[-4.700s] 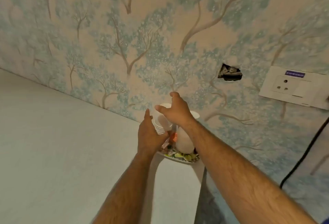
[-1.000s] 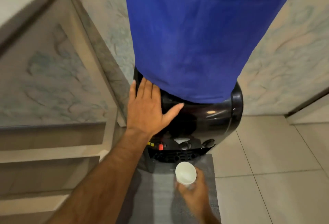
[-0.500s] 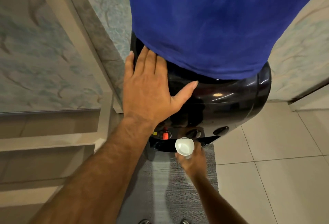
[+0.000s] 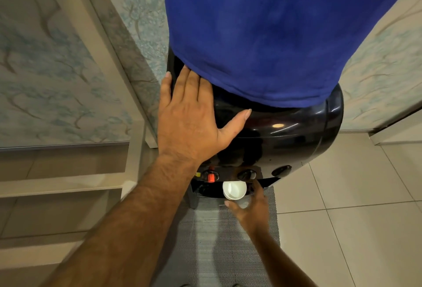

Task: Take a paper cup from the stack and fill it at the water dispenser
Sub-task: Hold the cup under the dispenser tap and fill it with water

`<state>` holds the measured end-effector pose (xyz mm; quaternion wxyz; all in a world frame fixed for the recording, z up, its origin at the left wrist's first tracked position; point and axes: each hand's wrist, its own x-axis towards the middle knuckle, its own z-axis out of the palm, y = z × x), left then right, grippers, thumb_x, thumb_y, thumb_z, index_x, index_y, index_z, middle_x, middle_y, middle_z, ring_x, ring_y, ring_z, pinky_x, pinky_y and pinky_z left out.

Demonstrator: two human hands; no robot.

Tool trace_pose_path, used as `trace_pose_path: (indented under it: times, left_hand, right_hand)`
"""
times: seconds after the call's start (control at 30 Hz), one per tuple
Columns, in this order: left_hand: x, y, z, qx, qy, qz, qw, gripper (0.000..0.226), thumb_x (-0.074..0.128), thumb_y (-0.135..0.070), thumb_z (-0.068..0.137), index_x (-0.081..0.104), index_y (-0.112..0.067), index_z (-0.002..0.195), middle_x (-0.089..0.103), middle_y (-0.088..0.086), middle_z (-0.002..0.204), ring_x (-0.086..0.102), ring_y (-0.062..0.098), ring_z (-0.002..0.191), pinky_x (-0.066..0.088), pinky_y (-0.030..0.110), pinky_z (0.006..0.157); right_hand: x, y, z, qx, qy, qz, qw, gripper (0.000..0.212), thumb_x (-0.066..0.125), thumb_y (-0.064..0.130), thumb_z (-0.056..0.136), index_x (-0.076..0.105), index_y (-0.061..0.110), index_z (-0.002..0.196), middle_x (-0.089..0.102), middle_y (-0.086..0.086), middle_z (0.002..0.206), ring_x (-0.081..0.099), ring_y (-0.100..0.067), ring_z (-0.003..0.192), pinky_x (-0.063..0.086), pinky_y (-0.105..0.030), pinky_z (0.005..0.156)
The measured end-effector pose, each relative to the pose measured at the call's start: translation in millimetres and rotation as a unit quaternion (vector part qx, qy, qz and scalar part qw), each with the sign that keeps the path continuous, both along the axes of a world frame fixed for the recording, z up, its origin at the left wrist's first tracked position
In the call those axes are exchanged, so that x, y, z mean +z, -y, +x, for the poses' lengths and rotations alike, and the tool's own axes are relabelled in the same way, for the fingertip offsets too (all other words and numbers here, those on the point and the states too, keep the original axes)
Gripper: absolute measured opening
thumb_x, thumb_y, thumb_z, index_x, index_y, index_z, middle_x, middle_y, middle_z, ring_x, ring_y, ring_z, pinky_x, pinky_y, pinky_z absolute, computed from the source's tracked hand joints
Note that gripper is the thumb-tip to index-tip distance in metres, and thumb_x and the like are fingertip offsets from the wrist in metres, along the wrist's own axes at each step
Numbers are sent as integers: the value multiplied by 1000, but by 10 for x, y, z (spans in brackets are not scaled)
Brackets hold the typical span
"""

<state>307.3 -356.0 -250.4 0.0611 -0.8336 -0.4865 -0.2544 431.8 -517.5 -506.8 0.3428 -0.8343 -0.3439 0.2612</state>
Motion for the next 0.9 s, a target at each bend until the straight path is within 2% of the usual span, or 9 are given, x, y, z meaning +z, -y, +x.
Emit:
trace_pose_path:
  times: [0.07,0.13,0.17,0.23,0.33,0.4,0.5,0.67,0.9]
  left_hand:
    - [11,1,-6,0,-8,-10,1000,97,36,-80,87,46,-2,144,46,19,153,37,31,147,20,53,124]
    - [26,5,-10,0,-14,-18,1000,98,35,-80,87,45,-2,144,45,19,154,35,31,148,19,53,124]
    - [35,8,-12,-1,-16,-19,1000,98,34,-80,87,45,-2,144,45,19,154,35,31,148,19,53,124]
    - [53,18,-12,-2,-19,-24,1000,98,35,-80,87,45,-2,145,44,19,154,34,30,149,19,53,125]
    - [71,24,-15,0,-27,-36,999,99,33,-81,87,42,-3,146,42,19,156,31,29,150,17,52,125]
    - [80,26,-16,1,-29,-37,999,99,33,-80,87,42,-3,147,42,19,156,32,29,150,17,53,125]
    - [89,29,-13,4,-29,-37,999,98,34,-80,87,43,-2,146,43,20,155,34,31,149,20,54,124]
    - [77,23,-11,5,-24,-31,999,97,36,-79,87,44,-1,144,46,21,152,37,32,147,20,53,124]
    - [73,29,-7,5,-29,-37,999,98,33,-80,87,43,-1,145,45,21,153,36,32,147,20,54,124]
  right_hand:
    - [141,100,-20,-28,1,51,998,93,90,48,60,47,21,137,60,7,126,58,-16,113,54,-37,90]
    - [353,205,-62,-60,-7,97,993,59,80,62,65,56,43,115,63,27,106,62,-3,92,52,-16,73]
    - [457,238,-80,-77,-22,117,990,43,75,69,66,60,47,101,66,27,96,63,-2,82,48,-9,63]
    - [648,259,-105,-110,-80,151,979,32,72,70,69,68,41,80,72,19,79,64,-2,64,46,-7,53]
    - [874,194,-124,-115,-158,189,962,29,75,52,72,72,23,67,69,9,59,58,1,51,46,-8,51]
    - [990,120,-125,-113,-195,202,953,28,76,42,74,72,15,66,66,8,54,56,1,50,46,-9,51]
    - [1101,28,-106,-118,-219,210,946,34,77,38,70,72,5,66,67,7,53,60,2,52,48,-9,54]
    - [1175,10,-73,-121,-215,212,946,37,77,44,67,71,7,60,64,7,49,56,2,48,49,-11,53]
    - [1214,-59,-65,-124,-164,194,959,35,73,48,68,72,14,61,71,12,56,63,6,53,44,-4,52]
